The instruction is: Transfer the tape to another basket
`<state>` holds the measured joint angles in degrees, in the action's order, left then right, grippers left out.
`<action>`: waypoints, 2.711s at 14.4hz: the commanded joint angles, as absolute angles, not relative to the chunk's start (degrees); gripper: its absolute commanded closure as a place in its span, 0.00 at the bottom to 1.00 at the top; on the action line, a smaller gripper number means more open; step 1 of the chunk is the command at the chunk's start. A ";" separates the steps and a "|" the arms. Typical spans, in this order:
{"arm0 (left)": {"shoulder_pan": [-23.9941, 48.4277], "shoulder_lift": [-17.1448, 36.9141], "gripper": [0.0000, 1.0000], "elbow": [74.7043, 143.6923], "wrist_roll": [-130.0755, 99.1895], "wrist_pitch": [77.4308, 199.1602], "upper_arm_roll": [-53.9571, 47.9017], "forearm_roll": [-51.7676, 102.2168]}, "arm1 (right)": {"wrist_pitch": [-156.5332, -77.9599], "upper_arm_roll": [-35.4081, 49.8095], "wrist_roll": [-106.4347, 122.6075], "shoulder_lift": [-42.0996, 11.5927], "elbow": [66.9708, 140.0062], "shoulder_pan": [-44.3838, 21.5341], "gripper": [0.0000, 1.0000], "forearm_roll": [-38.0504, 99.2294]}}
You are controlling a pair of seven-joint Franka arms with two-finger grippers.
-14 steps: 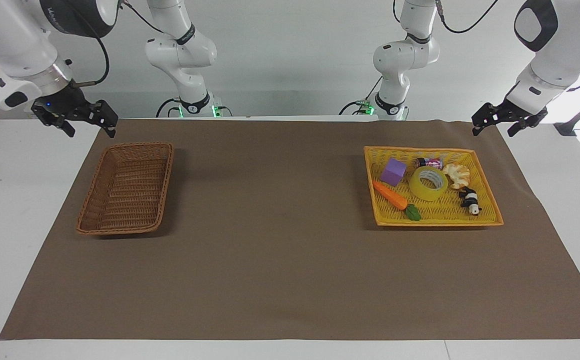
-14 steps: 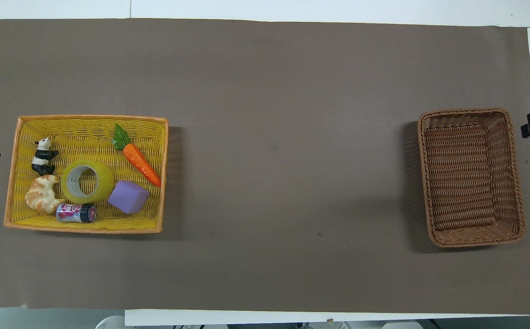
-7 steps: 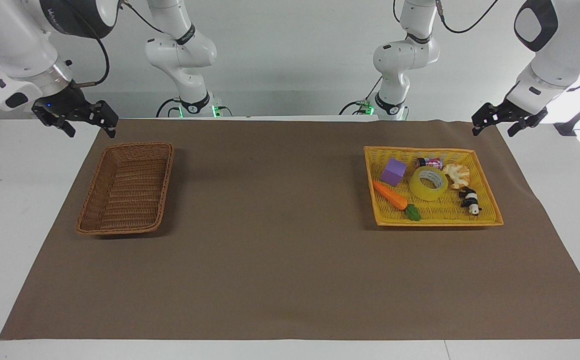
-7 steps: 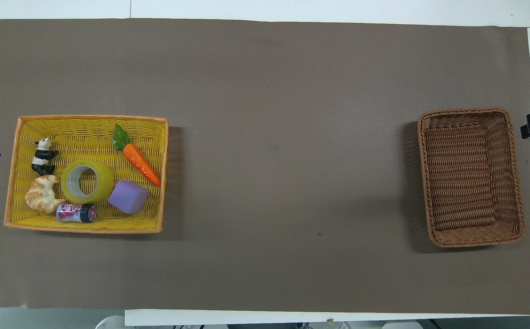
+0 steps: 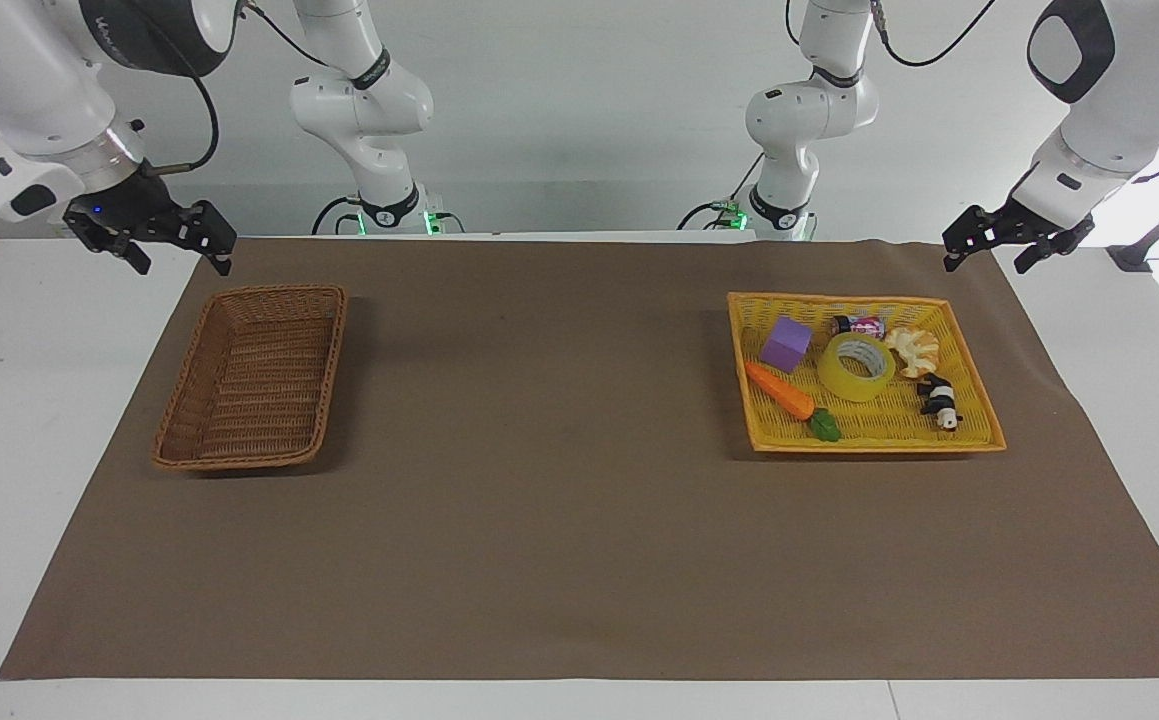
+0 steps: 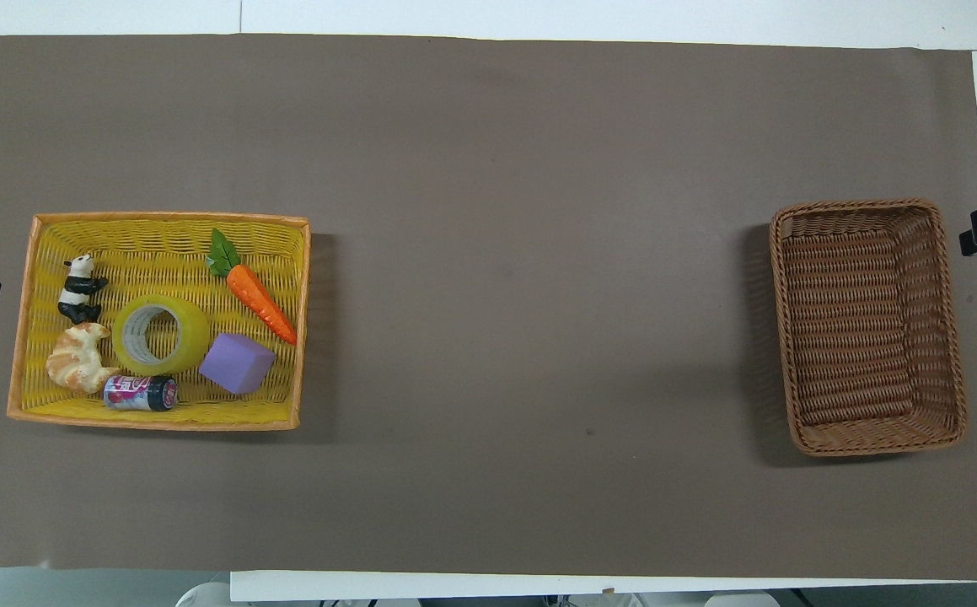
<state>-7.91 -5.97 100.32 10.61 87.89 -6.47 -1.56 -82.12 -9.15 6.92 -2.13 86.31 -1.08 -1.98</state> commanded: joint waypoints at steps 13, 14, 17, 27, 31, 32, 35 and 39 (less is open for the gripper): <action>-9.67 -12.13 0.00 123.37 9.67 107.90 -6.06 -2.37 | -82.62 -8.88 6.86 -0.70 88.07 -0.79 0.01 -1.93; -9.23 -12.04 0.00 125.75 9.15 110.63 -6.06 -2.37 | -82.62 -8.88 6.86 -0.79 88.07 -0.79 0.01 -1.93; -7.92 -8.98 0.00 130.07 7.04 117.57 -6.15 -2.29 | -82.62 -8.88 6.86 -0.79 88.07 -0.79 0.01 -1.93; -7.56 -2.38 0.10 134.56 4.66 126.65 -6.24 -2.29 | -82.62 -8.88 6.86 -0.70 88.07 -0.79 0.01 -1.93; -7.29 -0.09 0.20 134.65 4.57 128.84 -6.15 -2.20 | -82.62 -8.88 6.86 -0.70 88.07 -0.79 0.01 -1.93; -7.38 0.43 0.21 134.65 4.40 128.93 -6.15 -2.20 | -82.62 -8.88 6.86 -0.79 88.07 -0.79 0.01 -1.93; -7.29 0.97 0.44 135.52 2.56 130.86 -6.24 -2.20 | -82.62 -8.88 6.86 -0.79 88.07 -0.79 0.01 -1.93; -6.42 0.79 0.78 136.14 0.35 131.13 -6.33 -1.76 | -82.62 -8.88 6.86 -0.79 88.07 -0.79 0.01 -1.93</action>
